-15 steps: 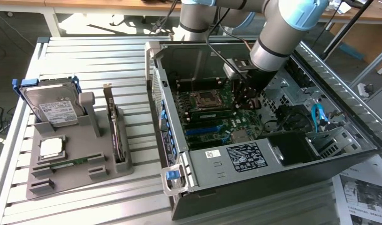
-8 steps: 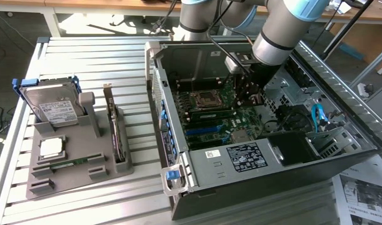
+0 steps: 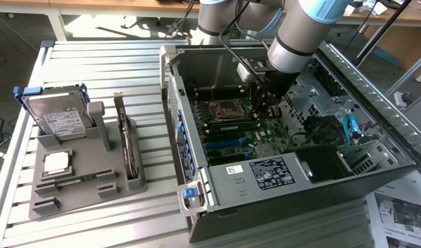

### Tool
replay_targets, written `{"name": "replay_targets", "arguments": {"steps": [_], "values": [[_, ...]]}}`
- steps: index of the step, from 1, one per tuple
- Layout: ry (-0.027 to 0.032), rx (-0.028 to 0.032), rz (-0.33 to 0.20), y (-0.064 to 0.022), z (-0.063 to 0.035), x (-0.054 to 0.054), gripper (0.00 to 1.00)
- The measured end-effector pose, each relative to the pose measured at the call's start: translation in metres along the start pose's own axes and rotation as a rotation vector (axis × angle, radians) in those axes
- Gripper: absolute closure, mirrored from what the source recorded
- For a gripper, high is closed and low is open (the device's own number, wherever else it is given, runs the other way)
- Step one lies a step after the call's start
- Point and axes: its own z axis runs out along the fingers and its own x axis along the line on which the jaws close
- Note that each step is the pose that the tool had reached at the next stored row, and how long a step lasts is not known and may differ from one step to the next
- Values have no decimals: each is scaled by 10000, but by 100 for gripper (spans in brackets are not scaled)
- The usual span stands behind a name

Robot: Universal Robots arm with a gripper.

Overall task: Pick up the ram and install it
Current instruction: 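Press down the ram until it locks into place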

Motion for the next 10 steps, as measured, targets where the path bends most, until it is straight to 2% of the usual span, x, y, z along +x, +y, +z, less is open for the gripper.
{"name": "replay_targets", "arguments": {"steps": [5, 10], "values": [[31, 5, 2, 161, 20, -6, 89], [32, 11, 2, 310, 38, -13, 89]]}}
